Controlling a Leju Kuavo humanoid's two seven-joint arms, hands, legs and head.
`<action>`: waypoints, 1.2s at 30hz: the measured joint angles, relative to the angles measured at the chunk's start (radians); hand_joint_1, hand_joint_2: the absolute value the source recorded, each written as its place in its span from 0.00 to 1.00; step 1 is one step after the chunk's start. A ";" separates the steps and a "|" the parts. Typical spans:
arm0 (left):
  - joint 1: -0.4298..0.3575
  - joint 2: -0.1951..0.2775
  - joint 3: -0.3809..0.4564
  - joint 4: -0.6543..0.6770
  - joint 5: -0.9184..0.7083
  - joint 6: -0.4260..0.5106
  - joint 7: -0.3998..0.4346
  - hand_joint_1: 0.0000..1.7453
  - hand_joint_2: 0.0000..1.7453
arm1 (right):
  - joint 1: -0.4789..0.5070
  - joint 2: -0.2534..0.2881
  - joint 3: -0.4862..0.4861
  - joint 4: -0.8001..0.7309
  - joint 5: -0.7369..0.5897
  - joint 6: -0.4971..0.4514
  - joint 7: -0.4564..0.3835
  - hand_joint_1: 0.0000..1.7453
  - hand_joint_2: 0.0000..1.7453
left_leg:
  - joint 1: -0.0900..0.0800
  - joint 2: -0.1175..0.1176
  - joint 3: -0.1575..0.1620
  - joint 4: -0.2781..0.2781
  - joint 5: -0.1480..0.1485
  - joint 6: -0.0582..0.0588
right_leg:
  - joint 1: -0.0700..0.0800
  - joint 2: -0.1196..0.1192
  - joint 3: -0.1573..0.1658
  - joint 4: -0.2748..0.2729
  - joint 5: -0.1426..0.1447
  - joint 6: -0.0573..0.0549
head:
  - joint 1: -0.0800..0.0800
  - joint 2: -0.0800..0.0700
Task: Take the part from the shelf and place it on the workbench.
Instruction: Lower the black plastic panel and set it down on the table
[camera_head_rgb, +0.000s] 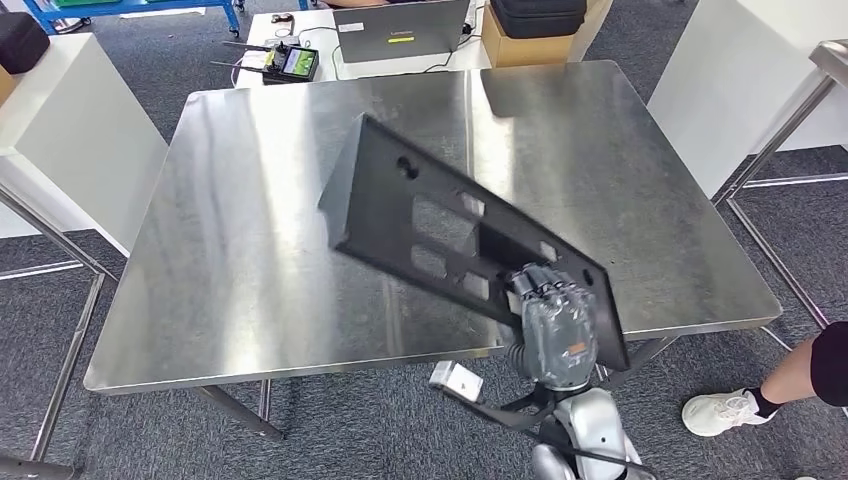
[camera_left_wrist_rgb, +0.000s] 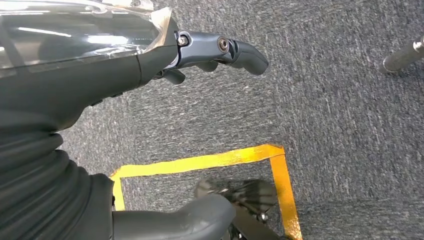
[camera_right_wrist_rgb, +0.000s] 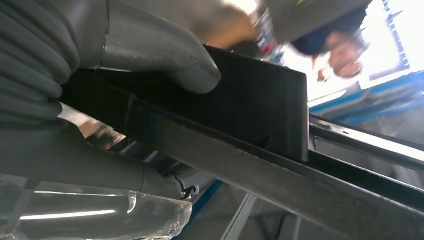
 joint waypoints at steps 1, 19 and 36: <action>-0.001 0.000 0.000 0.000 -0.001 -0.002 0.000 0.00 1.00 | -0.012 -0.006 -0.011 -0.005 0.013 0.012 0.011 1.00 1.00 | -0.001 0.000 0.019 -0.056 0.025 0.004 | 0.002 0.001 0.002 0.000 0.000 0.002 | 0.000 0.000; -0.001 -0.007 0.004 0.001 0.015 -0.028 0.007 0.00 1.00 | -0.069 -0.182 -0.363 0.383 0.161 0.073 0.255 1.00 1.00 | -0.025 -0.011 0.035 -0.118 0.071 0.043 | 0.017 -0.004 0.016 -0.024 0.004 0.034 | 0.002 0.000; -0.003 -0.006 0.005 0.001 0.007 -0.034 -0.004 0.00 1.00 | -0.384 -0.194 -0.561 1.049 0.163 -0.133 0.082 1.00 1.00 | -0.023 -0.007 0.037 -0.119 0.070 0.047 | 0.018 -0.005 0.015 -0.024 0.004 0.047 | 0.002 0.000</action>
